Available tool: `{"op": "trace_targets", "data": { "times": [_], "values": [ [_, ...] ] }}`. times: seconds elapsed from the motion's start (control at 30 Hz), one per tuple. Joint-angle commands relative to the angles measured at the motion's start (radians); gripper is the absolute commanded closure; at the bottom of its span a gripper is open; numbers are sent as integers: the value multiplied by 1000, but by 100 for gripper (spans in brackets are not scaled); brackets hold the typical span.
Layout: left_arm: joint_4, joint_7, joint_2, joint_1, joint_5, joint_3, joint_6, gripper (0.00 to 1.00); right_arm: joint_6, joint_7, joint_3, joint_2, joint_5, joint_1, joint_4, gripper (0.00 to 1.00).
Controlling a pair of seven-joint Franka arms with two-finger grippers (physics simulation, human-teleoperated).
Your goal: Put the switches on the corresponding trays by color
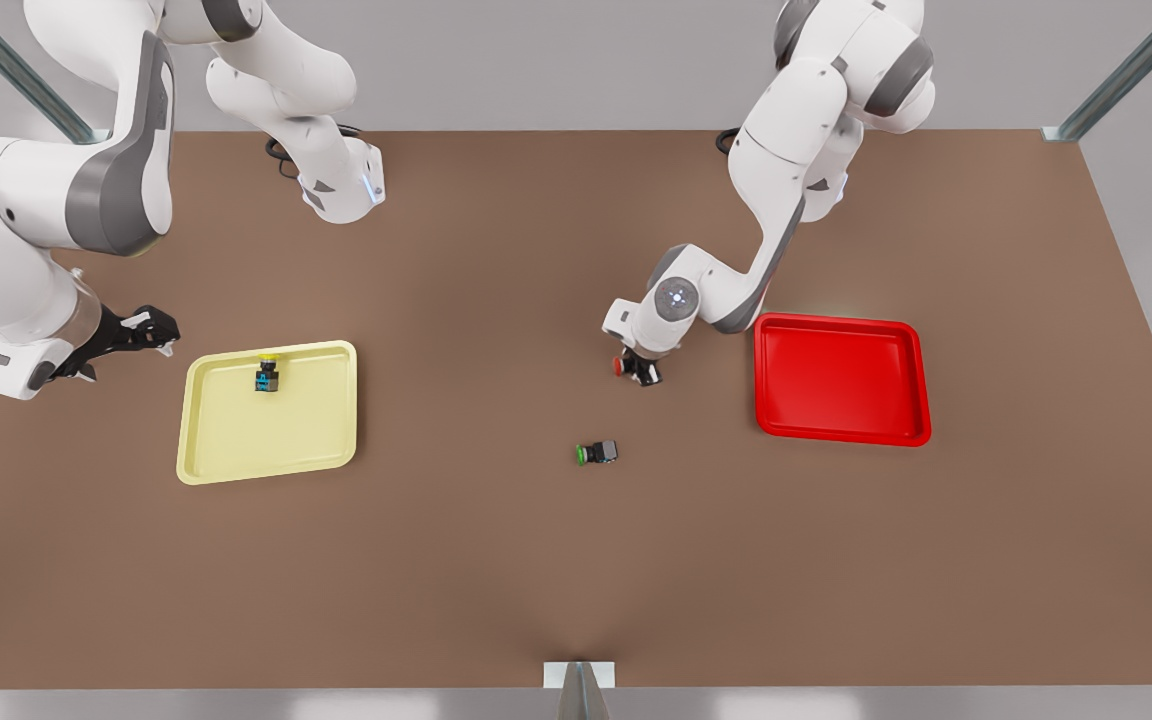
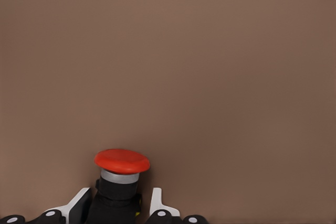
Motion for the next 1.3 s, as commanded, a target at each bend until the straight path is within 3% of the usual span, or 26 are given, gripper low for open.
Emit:
{"op": "trace_targets", "data": {
  "times": [0.0,0.2,0.6,0.87,1.1,1.27],
  "values": [
    [1,0,0,0,4,0,0,36,0,0,0,0,1,0,-1,0],
    [1,3,-3,2,20,-2,-2,51,2,0,0,8,-16,0,1,0],
    [-1,6,-21,2,20,-2,-14,51,23,0,0,9,-18,-1,-4,0],
    [-50,5,-167,49,20,-3,-120,51,17,0,0,8,-18,0,-2,0],
    [-231,104,-383,284,27,-6,-202,49,23,0,-2,6,-16,-9,2,0],
    [-343,164,-492,538,52,-5,-248,47,43,0,0,9,-16,-18,1,0]
  ]
}}
